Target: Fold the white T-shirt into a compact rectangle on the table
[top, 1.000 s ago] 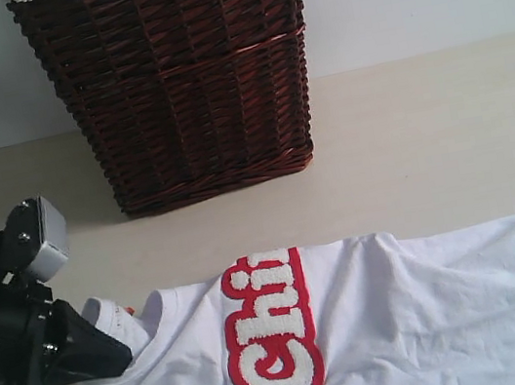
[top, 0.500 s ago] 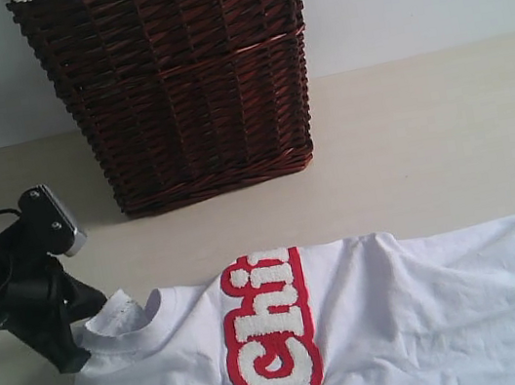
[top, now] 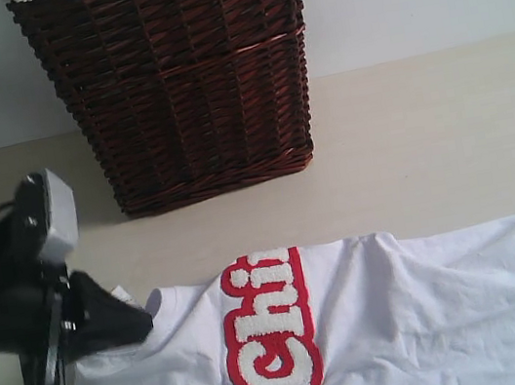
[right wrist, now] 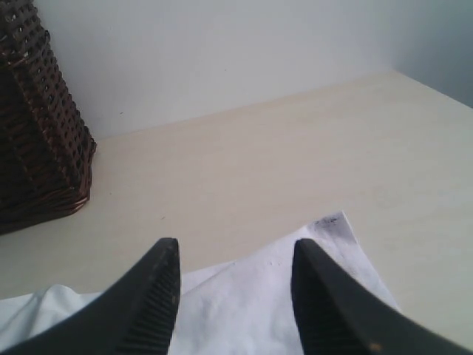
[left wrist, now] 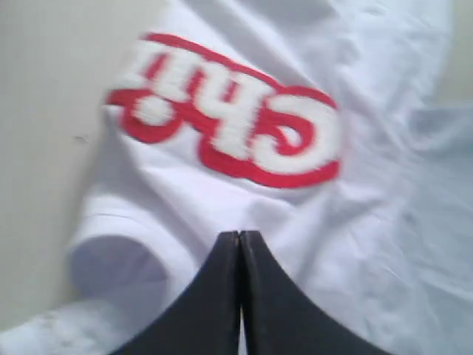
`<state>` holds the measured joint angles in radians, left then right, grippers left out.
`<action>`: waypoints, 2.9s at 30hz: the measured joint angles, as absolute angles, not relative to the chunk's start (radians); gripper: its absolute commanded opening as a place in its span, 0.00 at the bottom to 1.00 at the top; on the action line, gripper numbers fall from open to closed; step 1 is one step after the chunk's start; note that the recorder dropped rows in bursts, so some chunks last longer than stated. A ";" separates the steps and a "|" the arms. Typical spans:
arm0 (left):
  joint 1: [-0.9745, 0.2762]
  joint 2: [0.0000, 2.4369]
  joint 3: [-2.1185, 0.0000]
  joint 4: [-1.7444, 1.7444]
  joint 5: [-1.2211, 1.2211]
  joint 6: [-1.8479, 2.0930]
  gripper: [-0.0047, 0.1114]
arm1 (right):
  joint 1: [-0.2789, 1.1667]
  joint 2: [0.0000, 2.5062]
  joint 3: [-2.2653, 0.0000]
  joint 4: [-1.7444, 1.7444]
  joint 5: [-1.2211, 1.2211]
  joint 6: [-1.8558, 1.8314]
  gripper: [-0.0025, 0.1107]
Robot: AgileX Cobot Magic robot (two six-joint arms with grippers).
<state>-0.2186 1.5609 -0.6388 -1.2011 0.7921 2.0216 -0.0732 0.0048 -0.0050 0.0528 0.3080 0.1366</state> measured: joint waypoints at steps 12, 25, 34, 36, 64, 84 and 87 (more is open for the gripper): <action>-0.273 1.798 -0.706 -1.255 0.537 2.096 0.04 | -0.073 0.005 -0.005 0.053 0.308 0.137 0.43; -0.273 1.934 -0.790 -1.478 0.334 2.096 0.04 | -0.073 0.005 -0.005 0.053 0.308 0.137 0.43; -0.262 1.873 -0.851 -1.549 0.336 2.096 0.04 | -0.073 0.005 -0.005 0.053 0.308 0.137 0.43; -0.260 1.820 -0.870 -1.554 0.349 2.096 0.04 | -0.073 0.005 -0.005 0.053 0.308 0.137 0.43; -0.355 1.915 -0.825 -1.267 0.329 2.073 0.04 | -0.073 0.005 -0.005 0.051 0.308 0.137 0.43; -0.468 1.552 -0.476 -0.750 0.762 2.094 0.53 | -0.073 0.005 -0.005 0.051 0.300 0.137 0.43; -0.526 1.564 -0.442 -0.810 0.670 2.096 0.23 | -0.073 0.005 -0.005 0.051 0.300 0.137 0.43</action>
<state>-0.5262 1.5639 -0.4422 -0.8104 0.6700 2.0961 -0.0732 0.0048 -0.0050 0.0507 0.3000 0.1366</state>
